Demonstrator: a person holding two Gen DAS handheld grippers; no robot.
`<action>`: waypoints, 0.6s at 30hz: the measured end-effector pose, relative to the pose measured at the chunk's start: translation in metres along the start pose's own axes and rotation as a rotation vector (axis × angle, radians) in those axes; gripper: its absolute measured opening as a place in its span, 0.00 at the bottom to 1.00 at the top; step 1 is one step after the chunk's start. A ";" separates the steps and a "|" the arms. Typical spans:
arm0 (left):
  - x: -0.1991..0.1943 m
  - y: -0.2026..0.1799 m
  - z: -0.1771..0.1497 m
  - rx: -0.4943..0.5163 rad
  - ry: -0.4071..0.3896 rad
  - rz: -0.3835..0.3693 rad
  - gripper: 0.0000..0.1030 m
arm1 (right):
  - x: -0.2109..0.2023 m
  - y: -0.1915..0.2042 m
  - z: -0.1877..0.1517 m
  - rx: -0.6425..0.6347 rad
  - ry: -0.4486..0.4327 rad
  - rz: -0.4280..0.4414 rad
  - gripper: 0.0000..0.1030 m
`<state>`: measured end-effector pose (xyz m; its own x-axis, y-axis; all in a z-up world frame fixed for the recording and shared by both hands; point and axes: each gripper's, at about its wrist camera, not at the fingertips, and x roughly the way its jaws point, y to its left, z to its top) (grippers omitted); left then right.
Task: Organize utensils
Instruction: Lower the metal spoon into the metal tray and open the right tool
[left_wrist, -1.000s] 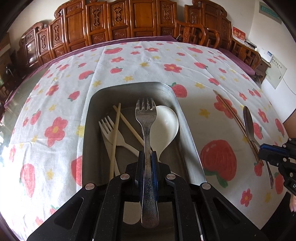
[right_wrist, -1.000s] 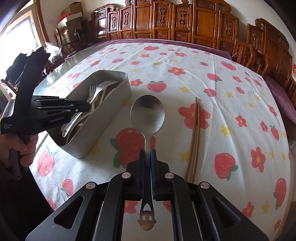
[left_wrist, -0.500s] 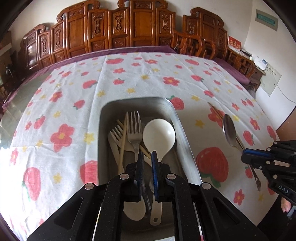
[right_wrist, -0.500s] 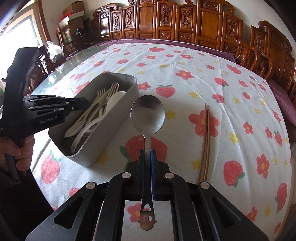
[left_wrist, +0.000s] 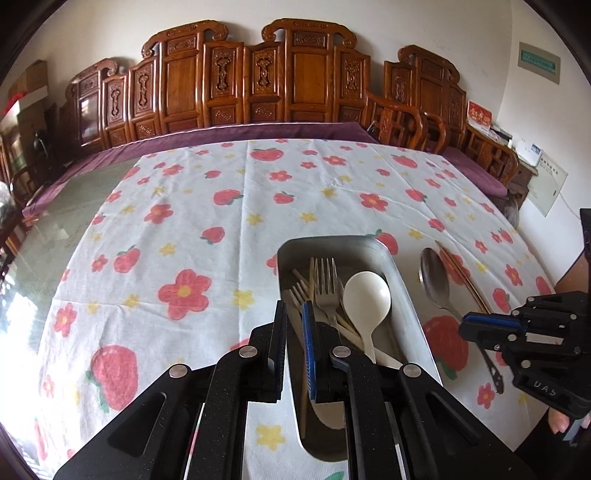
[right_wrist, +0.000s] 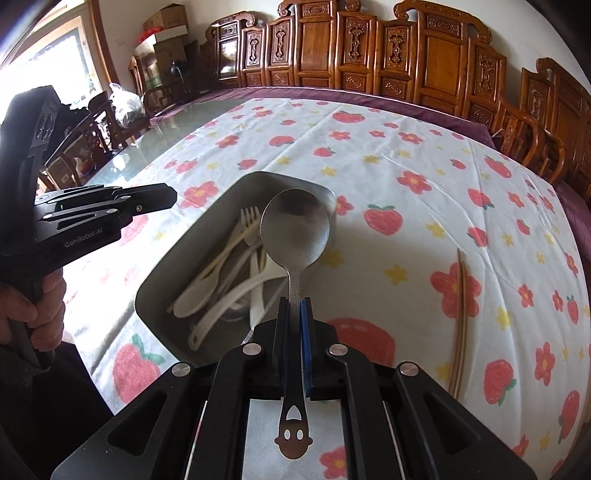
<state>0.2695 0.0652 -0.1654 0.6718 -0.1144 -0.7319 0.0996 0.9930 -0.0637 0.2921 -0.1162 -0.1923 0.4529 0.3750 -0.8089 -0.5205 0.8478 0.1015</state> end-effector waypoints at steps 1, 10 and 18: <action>-0.002 0.002 0.001 -0.002 -0.006 0.000 0.07 | 0.001 0.002 0.002 -0.001 0.000 0.002 0.07; -0.016 0.021 0.003 -0.006 -0.037 0.024 0.08 | 0.023 0.027 0.026 -0.005 0.010 0.010 0.07; -0.017 0.033 0.002 -0.012 -0.036 0.050 0.08 | 0.050 0.040 0.041 0.037 0.027 0.036 0.07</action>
<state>0.2628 0.0994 -0.1541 0.7020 -0.0657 -0.7092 0.0568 0.9977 -0.0362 0.3238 -0.0480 -0.2045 0.4148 0.3956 -0.8194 -0.5086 0.8475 0.1517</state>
